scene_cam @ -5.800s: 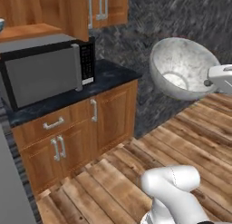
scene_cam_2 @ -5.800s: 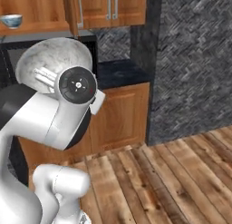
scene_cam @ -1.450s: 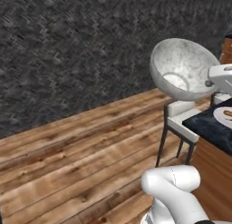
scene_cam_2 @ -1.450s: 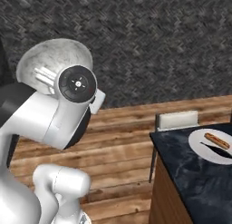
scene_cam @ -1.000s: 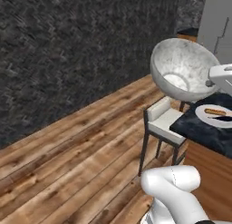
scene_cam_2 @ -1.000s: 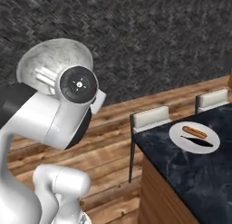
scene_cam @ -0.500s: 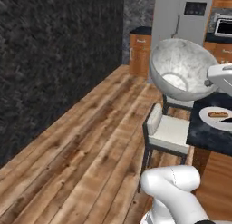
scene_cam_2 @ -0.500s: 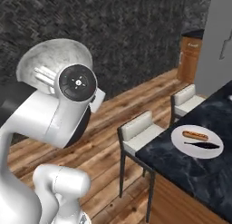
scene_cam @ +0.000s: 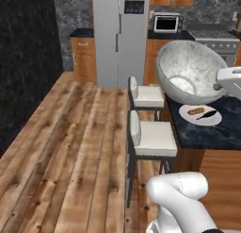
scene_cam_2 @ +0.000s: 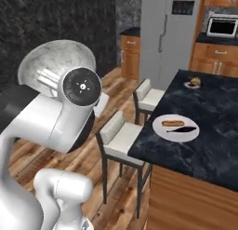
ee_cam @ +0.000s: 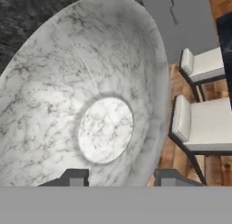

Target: Take the smaller bowl and place it next to the appetizer plate on the dining counter , and place the larger bowl next to the plate with cooked food.

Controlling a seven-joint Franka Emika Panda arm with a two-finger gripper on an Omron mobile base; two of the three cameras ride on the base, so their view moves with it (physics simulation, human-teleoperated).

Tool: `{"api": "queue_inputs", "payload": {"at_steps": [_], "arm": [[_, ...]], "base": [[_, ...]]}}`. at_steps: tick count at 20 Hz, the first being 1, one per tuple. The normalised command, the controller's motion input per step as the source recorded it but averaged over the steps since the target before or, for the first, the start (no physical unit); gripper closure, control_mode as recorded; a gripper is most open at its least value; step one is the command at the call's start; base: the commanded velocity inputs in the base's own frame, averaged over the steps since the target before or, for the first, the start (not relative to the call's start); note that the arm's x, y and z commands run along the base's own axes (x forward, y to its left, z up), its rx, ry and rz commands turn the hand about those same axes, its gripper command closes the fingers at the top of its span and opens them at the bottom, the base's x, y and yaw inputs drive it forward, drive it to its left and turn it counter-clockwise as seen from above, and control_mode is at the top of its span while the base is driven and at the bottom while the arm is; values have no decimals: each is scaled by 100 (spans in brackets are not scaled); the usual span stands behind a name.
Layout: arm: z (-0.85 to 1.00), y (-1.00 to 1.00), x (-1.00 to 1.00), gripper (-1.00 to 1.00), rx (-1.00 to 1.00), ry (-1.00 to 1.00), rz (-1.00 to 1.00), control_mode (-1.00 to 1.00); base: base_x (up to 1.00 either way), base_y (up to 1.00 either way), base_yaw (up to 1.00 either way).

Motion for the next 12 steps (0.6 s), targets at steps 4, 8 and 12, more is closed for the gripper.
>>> {"api": "queue_inputs", "payload": {"at_steps": [4,8,12], "arm": [[0,0,0,100,0,0,0,100],[0,0,0,100,0,0,0,100],[0,0,0,100,0,0,0,100]], "base": [[55,75,-56],[55,55,-58],[59,31,-59]]}}
